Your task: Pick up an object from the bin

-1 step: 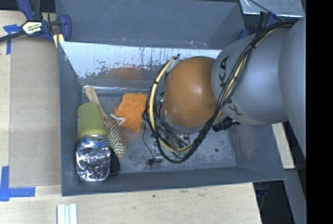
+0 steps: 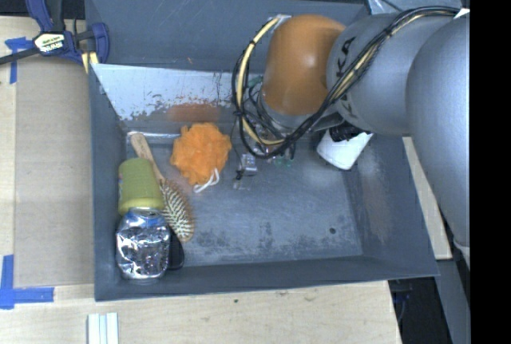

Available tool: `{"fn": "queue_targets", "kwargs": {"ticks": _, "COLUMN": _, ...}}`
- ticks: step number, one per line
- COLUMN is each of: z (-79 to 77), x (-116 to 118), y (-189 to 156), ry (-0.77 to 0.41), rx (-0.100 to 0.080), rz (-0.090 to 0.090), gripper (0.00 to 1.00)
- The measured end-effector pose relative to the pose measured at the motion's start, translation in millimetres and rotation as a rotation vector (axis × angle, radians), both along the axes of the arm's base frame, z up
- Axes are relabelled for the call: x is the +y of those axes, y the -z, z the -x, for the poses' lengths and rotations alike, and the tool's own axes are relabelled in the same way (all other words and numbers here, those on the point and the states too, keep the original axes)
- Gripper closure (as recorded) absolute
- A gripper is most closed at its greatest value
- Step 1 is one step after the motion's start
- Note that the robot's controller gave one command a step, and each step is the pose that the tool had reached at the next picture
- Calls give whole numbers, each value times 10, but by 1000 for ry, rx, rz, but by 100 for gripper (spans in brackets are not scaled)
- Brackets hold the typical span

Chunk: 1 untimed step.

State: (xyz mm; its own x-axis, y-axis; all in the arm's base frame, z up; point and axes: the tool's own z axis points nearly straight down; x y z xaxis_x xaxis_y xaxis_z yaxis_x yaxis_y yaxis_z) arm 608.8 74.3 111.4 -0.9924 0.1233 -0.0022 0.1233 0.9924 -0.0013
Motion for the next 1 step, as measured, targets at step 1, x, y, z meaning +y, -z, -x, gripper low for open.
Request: {"fn": "queue_targets", "kwargs": {"ticks": 1, "z": 28, "x": 20, "y": -4, "ry": -1, "rx": 5, "rz": -1, "gripper": 100}}
